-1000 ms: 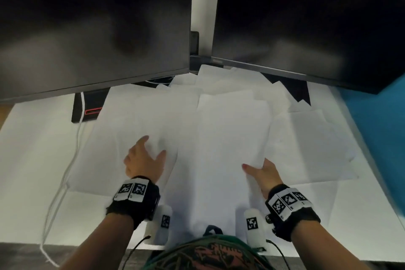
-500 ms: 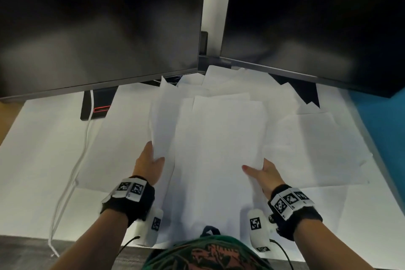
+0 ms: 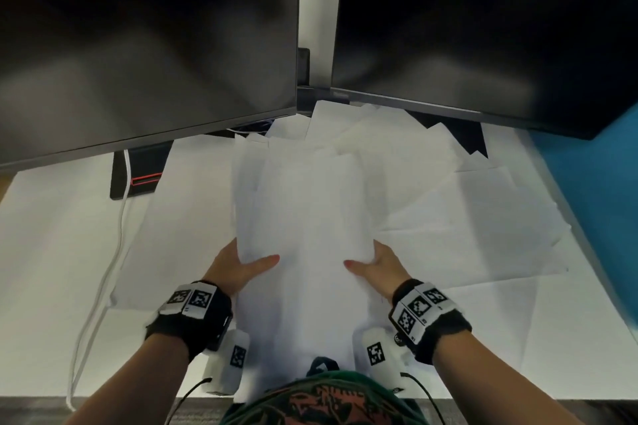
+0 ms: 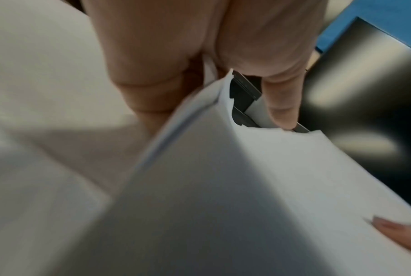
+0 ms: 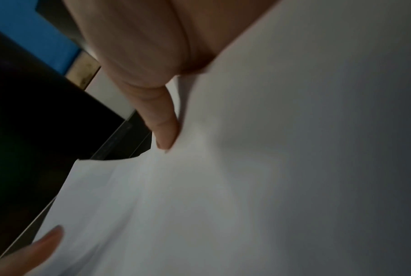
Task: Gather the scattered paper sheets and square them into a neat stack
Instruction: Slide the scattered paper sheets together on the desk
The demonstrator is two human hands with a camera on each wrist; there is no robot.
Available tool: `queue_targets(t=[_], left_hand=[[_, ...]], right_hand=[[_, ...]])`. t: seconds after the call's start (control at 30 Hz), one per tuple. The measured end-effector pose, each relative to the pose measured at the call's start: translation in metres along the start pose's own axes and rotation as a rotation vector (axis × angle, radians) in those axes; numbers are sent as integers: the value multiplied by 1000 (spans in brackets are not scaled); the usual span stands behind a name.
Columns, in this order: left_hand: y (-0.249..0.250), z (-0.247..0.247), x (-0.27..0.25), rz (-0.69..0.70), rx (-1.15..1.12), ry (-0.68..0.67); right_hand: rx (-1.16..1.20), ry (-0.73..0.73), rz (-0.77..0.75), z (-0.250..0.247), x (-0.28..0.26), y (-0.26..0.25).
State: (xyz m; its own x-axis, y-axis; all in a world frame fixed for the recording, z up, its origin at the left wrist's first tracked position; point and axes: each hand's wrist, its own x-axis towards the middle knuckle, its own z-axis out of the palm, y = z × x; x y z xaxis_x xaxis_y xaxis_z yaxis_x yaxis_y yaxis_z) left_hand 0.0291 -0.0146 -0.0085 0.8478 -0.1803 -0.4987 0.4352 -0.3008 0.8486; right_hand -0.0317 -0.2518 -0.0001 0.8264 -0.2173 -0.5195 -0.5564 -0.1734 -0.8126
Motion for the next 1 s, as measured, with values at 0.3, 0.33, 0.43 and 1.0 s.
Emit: queue_targets(t=[0.3, 0.33, 0.43, 1.0], left_hand=[[-10, 2, 6, -16, -30, 133], [-13, 1, 8, -14, 19, 142], [-19, -1, 11, -24, 26, 151], [-20, 5, 1, -30, -129, 171]], right_hand=[[-18, 48, -35, 15, 1, -6], [-69, 96, -48, 13, 1, -5], [-24, 419, -8, -7, 9, -4], [302, 530, 427, -40, 70, -33]])
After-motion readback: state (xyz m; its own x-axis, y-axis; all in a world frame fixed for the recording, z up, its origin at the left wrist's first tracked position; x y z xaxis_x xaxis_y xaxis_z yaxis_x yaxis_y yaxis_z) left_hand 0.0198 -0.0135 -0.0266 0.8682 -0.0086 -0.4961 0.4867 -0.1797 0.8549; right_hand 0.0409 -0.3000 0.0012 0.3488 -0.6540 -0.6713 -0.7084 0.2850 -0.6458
